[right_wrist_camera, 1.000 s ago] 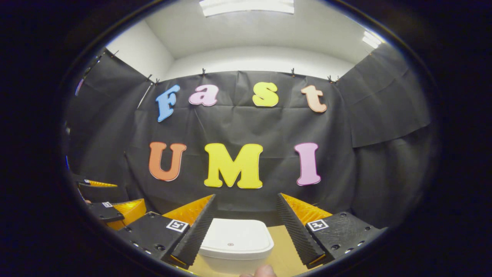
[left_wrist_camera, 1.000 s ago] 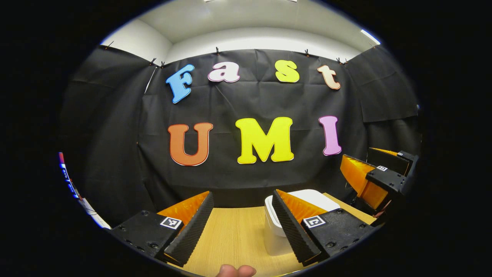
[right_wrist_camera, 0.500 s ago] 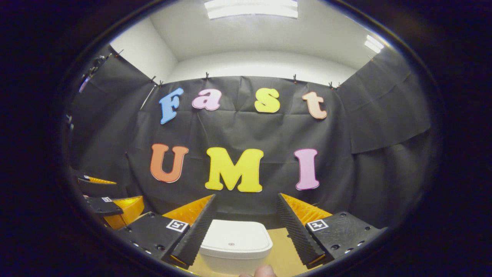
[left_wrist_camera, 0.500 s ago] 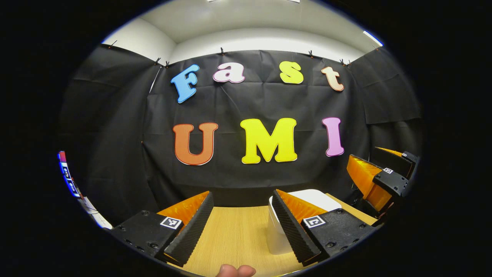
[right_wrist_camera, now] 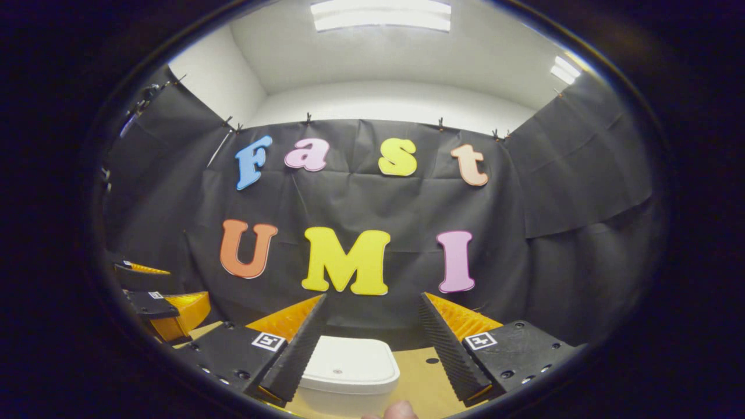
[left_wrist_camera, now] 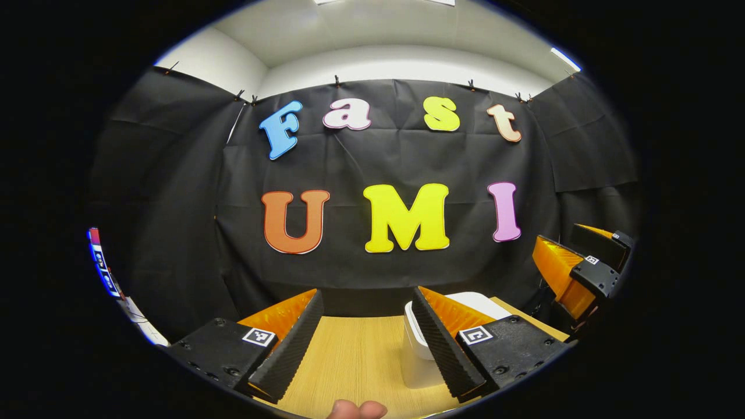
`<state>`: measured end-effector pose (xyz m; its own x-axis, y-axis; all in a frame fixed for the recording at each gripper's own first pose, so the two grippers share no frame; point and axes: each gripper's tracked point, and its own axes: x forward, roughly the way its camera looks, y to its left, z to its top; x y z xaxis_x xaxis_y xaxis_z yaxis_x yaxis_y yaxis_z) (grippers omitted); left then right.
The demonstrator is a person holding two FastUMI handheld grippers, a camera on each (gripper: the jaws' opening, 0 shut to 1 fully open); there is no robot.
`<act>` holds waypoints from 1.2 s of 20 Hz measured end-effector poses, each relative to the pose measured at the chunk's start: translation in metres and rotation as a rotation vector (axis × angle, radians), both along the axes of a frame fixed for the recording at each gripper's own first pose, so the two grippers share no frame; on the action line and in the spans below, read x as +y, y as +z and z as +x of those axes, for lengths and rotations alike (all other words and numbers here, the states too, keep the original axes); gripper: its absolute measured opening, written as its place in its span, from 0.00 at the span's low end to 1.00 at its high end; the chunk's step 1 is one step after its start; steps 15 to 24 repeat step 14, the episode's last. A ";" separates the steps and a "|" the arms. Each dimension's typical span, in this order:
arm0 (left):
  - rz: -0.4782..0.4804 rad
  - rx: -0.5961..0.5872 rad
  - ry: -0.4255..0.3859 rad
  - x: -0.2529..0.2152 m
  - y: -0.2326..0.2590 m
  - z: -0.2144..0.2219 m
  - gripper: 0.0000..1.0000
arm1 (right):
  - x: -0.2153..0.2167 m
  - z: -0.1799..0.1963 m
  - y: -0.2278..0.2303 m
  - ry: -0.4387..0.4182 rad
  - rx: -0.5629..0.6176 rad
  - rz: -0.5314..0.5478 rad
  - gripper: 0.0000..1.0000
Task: Press the lid of the desktop garbage bin to open it, pick up the crumpled paper on the desktop and throw it into the bin, then pick up the pop can on the desktop and drop it into the bin, and finally close the garbage bin lid.
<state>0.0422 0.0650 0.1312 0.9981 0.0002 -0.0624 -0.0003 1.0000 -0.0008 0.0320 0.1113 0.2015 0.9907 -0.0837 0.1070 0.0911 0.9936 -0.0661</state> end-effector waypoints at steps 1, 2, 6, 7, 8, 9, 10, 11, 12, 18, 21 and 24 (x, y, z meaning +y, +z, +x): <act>-0.002 -0.001 0.003 0.001 -0.001 0.001 0.99 | 0.000 0.001 0.000 0.001 0.003 -0.003 0.94; -0.006 -0.002 0.004 0.002 -0.001 0.001 0.99 | 0.000 0.001 -0.001 0.001 0.008 -0.007 0.94; -0.014 0.001 0.007 0.006 -0.002 0.001 0.99 | 0.009 0.004 -0.004 0.016 0.022 -0.021 0.96; -0.006 0.000 0.007 0.007 -0.002 0.003 0.99 | 0.013 0.005 -0.006 0.023 0.030 -0.027 0.95; 0.002 -0.004 0.010 0.010 -0.002 0.003 0.98 | 0.015 0.006 -0.008 0.029 0.035 -0.030 0.95; 0.006 -0.007 0.011 0.010 -0.001 0.004 1.00 | 0.017 0.007 -0.009 0.035 0.040 -0.027 0.96; 0.008 -0.009 0.011 0.010 0.000 0.004 0.98 | 0.018 0.008 -0.009 0.035 0.043 -0.024 0.93; 0.008 -0.011 0.011 0.011 0.001 0.004 0.98 | 0.018 0.009 -0.008 0.035 0.041 -0.025 0.94; 0.010 -0.009 0.011 0.011 0.000 0.006 0.99 | 0.018 0.011 -0.007 0.033 0.036 -0.027 0.94; 0.007 -0.004 0.009 0.011 0.002 0.011 0.98 | 0.016 0.014 -0.005 0.028 0.031 -0.022 0.98; 0.007 -0.004 0.009 0.011 0.002 0.011 0.98 | 0.016 0.014 -0.005 0.028 0.031 -0.022 0.98; 0.007 -0.004 0.009 0.011 0.002 0.011 0.98 | 0.016 0.014 -0.005 0.028 0.031 -0.022 0.98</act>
